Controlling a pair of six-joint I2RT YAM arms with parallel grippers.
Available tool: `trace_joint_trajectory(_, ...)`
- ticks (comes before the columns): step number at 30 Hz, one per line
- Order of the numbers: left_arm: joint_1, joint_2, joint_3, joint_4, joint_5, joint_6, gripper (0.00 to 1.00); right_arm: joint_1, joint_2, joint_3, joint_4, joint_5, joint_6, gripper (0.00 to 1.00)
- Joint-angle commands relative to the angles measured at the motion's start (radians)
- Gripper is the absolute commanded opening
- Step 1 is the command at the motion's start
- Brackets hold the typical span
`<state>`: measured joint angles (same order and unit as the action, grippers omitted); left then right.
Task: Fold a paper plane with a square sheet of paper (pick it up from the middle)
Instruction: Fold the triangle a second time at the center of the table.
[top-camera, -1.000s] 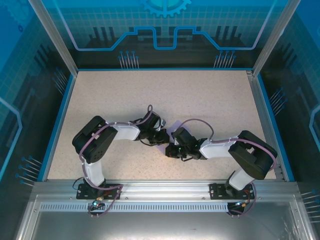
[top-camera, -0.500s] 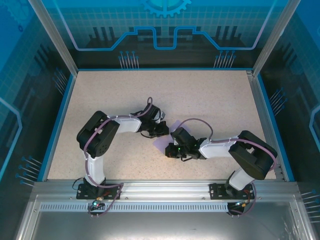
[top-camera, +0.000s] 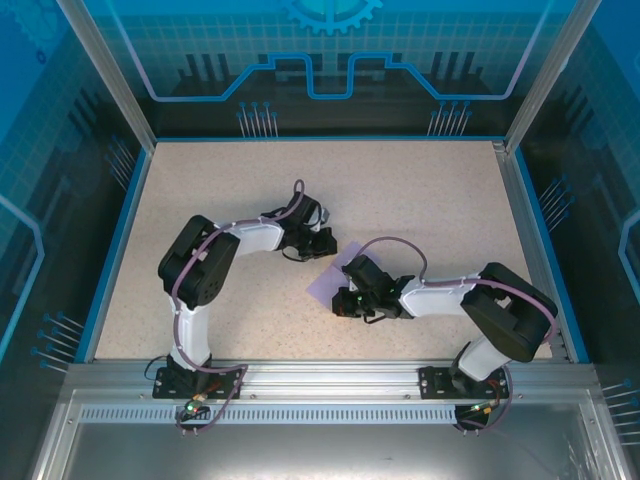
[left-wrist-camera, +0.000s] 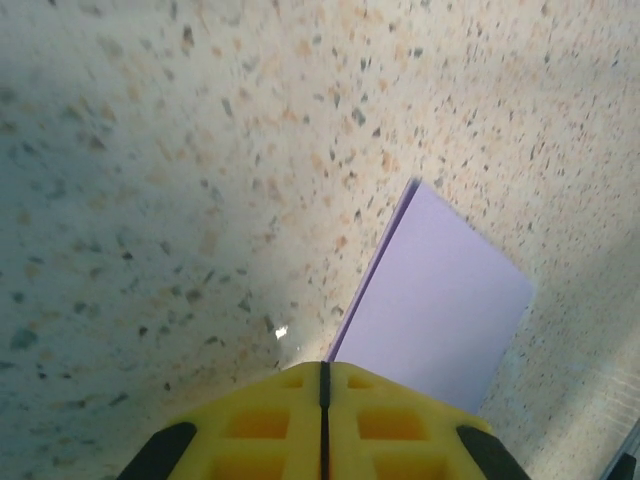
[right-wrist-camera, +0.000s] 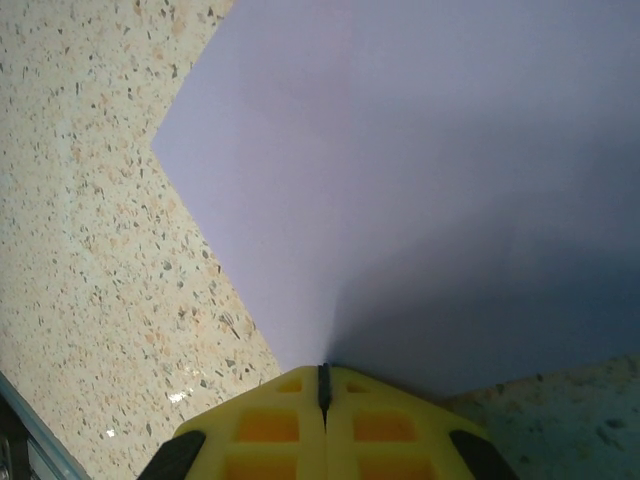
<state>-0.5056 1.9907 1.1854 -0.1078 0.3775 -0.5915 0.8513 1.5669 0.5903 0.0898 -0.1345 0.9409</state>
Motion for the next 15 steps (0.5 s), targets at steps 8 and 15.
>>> trace_joint_trajectory(8, 0.003, -0.150, -0.008, -0.120, -0.015, 0.074, 0.14, 0.011, -0.062, -0.020, -0.232, 0.004, -0.043, 0.08)
trace_joint_trajectory(15, 0.000, -0.304, -0.133, -0.153, -0.006, 0.056, 0.30, -0.070, -0.188, 0.024, -0.294, -0.040, -0.109, 0.22)
